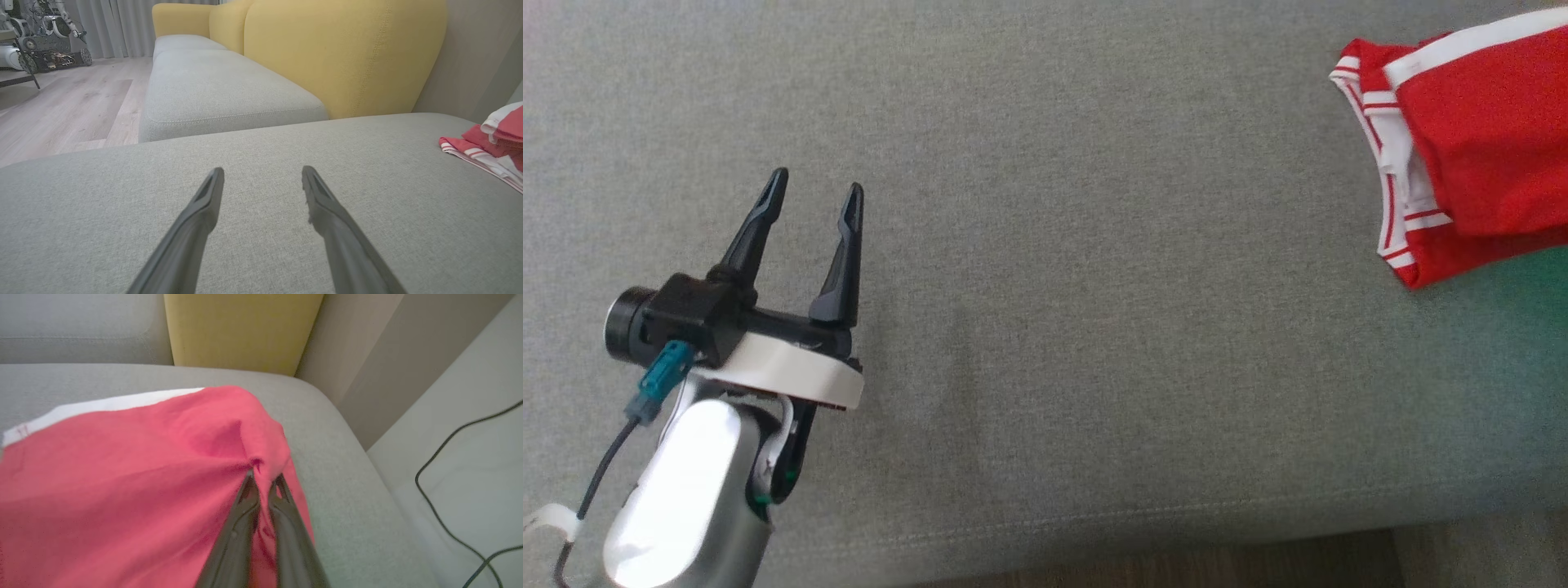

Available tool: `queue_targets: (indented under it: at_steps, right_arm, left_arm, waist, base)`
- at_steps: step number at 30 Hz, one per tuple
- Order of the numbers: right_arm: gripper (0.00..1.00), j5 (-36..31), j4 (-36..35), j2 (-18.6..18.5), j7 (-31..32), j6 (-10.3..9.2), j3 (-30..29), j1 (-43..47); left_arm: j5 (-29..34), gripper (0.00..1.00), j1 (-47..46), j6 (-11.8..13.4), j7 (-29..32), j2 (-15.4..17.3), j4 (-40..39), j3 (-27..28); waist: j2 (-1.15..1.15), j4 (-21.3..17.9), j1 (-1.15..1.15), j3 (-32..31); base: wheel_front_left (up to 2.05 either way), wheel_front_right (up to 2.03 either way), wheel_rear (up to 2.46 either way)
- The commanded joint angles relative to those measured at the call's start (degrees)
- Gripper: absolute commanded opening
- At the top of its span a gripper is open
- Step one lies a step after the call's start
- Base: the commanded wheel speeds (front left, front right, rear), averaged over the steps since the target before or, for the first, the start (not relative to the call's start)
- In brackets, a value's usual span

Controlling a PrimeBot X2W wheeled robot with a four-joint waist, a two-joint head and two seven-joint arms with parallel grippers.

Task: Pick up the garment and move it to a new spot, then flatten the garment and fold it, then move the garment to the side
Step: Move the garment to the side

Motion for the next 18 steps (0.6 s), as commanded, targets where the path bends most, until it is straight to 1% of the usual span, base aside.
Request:
queue_targets:
  at_steps: [1,4,5,11,12,13,14,18]
  right_arm:
    - [0.0,0.72,-0.18,-0.22,-0.65,-0.05,-0.45,-0.97]
    - [0.0,0.0,2.26,1.67,-1.38,-0.05,-1.59,-1.3]
    - [0.0,0.0,2.26,1.67,-1.38,-0.05,-1.59,-1.3]
    - [0.0,-1.36,7.49,3.23,-3.5,-0.05,-4.07,-3.37]
    - [0.09,-1.43,9.21,3.67,-4.05,-0.05,-4.67,-4.35]
    - [0.38,-1.59,9.95,3.8,-4.35,-0.05,-4.84,-4.76]
    - [1.0,-1.45,10.49,4.02,-4.92,-0.05,-5.03,-5.19]
    - [1.0,-1.24,12.09,4.66,-6.64,-0.05,-5.0,-5.87]
  left_arm:
    - [0.62,1.0,-2.37,-0.13,-0.35,1.8,-1.94,2.15]
    - [0.57,1.0,-2.8,-0.18,-0.34,1.98,-2.03,2.18]
    - [0.57,1.0,-2.8,-0.18,-0.34,1.98,-2.03,2.18]
    - [0.49,1.0,-3.74,-0.36,-0.32,2.3,-2.16,2.16]
    - [0.46,1.0,-3.96,-0.38,-0.32,2.47,-2.19,2.2]
    - [0.45,1.0,-4.07,-0.41,-0.32,2.52,-2.15,2.17]
    - [0.43,1.0,-4.18,-0.43,-0.32,2.55,-2.1,2.13]
    - [0.27,1.0,-4.39,-0.51,-0.33,2.65,-1.66,2.04]
  waist:
    - [0.0,0.23,0.0,0.8]
    - [0.0,0.35,0.0,1.94]
    - [0.0,0.35,0.0,1.94]
    - [0.0,0.52,0.0,3.56]
    - [0.0,0.47,0.0,3.95]
    - [0.0,0.48,0.0,4.07]
    - [0.0,0.5,0.0,4.15]
    - [0.0,0.46,0.0,3.79]
  base:
    - [0.0,0.0,0.0]
    - [0.0,0.0,0.0]
    - [0.0,0.0,0.0]
    - [0.0,0.0,0.0]
    - [0.0,0.0,0.0]
    - [0.0,0.0,0.0]
    - [0.0,0.0,0.0]
    - [0.0,0.0,0.0]
